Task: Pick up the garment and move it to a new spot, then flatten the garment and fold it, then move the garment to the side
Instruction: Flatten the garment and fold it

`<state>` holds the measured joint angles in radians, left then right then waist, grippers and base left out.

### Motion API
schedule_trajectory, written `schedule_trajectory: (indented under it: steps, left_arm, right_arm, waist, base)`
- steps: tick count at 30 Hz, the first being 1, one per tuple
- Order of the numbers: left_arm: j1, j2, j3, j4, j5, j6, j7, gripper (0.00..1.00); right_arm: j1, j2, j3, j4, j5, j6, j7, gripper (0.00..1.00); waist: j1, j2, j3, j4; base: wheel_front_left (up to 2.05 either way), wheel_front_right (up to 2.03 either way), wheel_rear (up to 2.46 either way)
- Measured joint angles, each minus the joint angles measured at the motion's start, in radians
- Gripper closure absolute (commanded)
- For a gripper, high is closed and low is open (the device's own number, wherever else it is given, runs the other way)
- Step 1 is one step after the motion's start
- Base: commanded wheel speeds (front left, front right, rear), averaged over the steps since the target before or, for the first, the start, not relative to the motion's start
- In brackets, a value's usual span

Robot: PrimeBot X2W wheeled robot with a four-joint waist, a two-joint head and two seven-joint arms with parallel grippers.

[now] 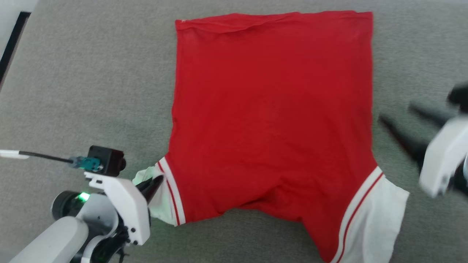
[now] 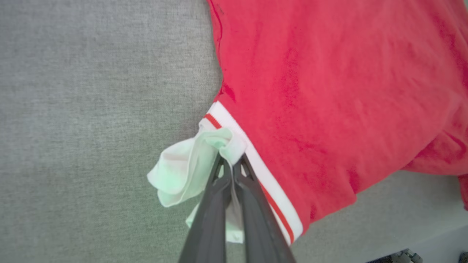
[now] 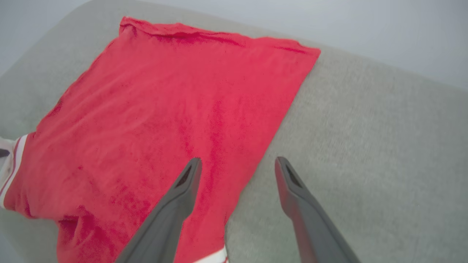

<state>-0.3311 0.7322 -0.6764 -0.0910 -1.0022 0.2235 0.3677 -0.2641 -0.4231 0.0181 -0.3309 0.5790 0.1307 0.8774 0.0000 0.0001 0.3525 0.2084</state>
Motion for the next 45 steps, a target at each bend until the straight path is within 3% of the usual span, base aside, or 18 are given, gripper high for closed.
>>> schedule_trajectory:
  steps: [4,15,24,31,32,33,40,45]
  left_arm:
    - [-0.036,-0.030,-0.017,0.017,0.010,-0.022,-0.003,1.00]
    - [-0.135,-0.130,-0.068,0.074,0.036,-0.092,-0.009,1.00]
    - [-0.182,-0.202,-0.106,0.123,0.051,-0.145,-0.016,1.00]
    - [-0.199,-0.237,-0.116,0.172,0.049,-0.172,-0.030,1.00]
    - [-0.200,-0.239,-0.116,0.178,0.047,-0.176,-0.033,1.00]
    - [-0.200,-0.240,-0.116,0.184,0.046,-0.178,-0.034,1.00]
    - [-0.202,-0.221,-0.096,0.224,0.032,-0.183,-0.053,1.00]
    - [-0.190,-0.181,-0.067,0.231,0.022,-0.170,-0.065,1.00]
  right_arm:
    - [-0.180,0.003,0.006,0.120,-0.044,0.000,-0.056,0.00]
    - [-0.561,-0.049,0.043,0.649,-0.143,0.000,-0.115,0.00]
    - [-0.718,-0.064,0.013,0.996,-0.235,0.000,-0.085,0.00]
    - [-0.801,-0.067,-0.019,1.157,-0.265,0.000,0.006,0.00]
    - [-0.807,-0.067,-0.007,1.160,-0.268,0.000,0.016,0.20]
    - [-0.811,-0.067,0.002,1.160,-0.268,0.000,0.020,1.00]
    - [-0.817,-0.063,0.101,1.131,-0.202,0.000,0.018,1.00]
    - [-0.768,-0.084,0.214,1.015,-0.096,0.000,0.040,1.00]
  waist:
    - [0.0000,0.0000,0.016,0.027]
    - [0.0000,0.0000,0.067,0.140]
    - [0.0000,0.0000,0.114,0.246]
    - [0.0000,0.0000,0.148,0.295]
    - [0.0000,0.0001,0.150,0.297]
    - [0.0000,0.0000,0.150,0.296]
    - [0.0000,0.0000,0.141,0.255]
    - [0.0000,0.0000,0.122,0.194]
  base:
    - [0.00,0.00,0.00]
    - [0.00,0.00,0.00]
    - [0.00,0.00,0.00]
    - [0.00,0.00,0.00]
    - [0.00,0.00,0.00]
    - [0.00,0.00,0.00]
    - [0.00,0.00,0.00]
    - [0.00,0.00,0.00]
